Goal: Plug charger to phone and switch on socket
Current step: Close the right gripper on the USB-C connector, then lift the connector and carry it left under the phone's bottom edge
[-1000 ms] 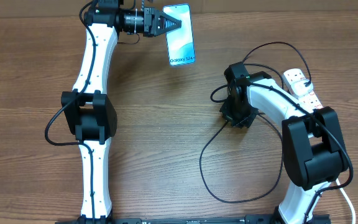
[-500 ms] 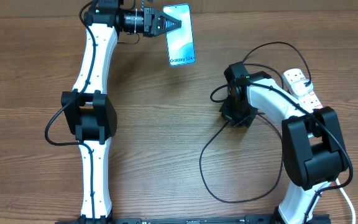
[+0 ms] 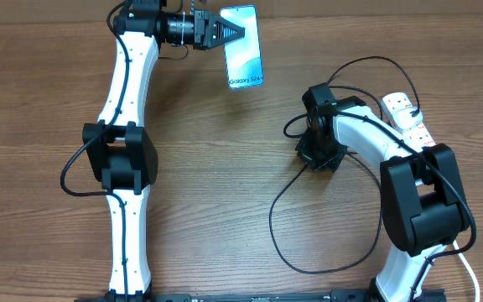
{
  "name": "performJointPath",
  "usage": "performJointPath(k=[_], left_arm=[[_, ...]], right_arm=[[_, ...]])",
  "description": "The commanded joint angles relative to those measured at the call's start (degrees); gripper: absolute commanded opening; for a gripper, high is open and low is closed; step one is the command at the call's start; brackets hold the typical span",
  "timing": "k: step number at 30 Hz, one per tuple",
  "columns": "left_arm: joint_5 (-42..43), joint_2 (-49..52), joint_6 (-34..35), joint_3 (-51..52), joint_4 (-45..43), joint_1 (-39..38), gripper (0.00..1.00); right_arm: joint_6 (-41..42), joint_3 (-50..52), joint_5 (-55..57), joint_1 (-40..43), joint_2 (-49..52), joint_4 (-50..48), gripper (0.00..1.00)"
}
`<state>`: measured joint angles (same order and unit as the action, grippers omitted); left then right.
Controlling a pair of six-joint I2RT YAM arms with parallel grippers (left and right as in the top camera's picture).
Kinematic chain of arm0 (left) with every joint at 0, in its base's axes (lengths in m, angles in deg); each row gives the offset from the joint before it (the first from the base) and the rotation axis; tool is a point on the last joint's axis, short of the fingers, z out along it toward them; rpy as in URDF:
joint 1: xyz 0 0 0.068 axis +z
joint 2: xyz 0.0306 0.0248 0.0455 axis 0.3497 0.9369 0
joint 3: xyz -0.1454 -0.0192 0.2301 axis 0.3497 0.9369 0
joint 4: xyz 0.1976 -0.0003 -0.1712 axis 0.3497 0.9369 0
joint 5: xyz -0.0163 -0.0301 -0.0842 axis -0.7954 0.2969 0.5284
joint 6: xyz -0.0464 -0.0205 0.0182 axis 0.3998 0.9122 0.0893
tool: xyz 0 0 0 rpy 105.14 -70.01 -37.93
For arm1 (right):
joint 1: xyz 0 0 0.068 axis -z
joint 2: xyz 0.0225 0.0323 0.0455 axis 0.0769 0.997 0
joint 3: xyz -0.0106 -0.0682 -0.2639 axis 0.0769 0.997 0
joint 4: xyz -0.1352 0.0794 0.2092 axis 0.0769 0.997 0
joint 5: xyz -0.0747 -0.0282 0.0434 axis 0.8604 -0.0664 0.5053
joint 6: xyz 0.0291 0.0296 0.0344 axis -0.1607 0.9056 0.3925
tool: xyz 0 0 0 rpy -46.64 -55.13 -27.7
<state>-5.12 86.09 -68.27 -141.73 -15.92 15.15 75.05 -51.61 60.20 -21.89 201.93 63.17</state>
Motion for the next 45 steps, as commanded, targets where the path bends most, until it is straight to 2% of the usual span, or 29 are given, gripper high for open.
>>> performJointPath(k=[1,22,27,37,45], left_arm=[[1.99,0.17,0.87,-0.48,-0.24,-0.33,0.04],[2.01,0.17,1.92,-0.48,-0.24,-0.33,0.04],[1.99,0.17,1.92,-0.48,-0.24,-0.33,0.04],[1.99,0.17,1.92,-0.48,-0.26,-0.33,0.04],[2.03,0.17,1.9,-0.48,-0.26,-0.33,0.04]], right_arm=[[-0.09,0.96,0.28,-0.46,3.1,-0.52,0.14],[-0.11,0.96,0.72,-0.46,3.1,-1.33,0.08],[-0.11,0.9,0.68,-0.02,3.08,-1.36,0.04],[-1.07,-0.42,-0.42,2.43,3.06,0.22,0.04],[-5.42,-4.55,-2.16,2.56,2.45,2.21,0.04]])
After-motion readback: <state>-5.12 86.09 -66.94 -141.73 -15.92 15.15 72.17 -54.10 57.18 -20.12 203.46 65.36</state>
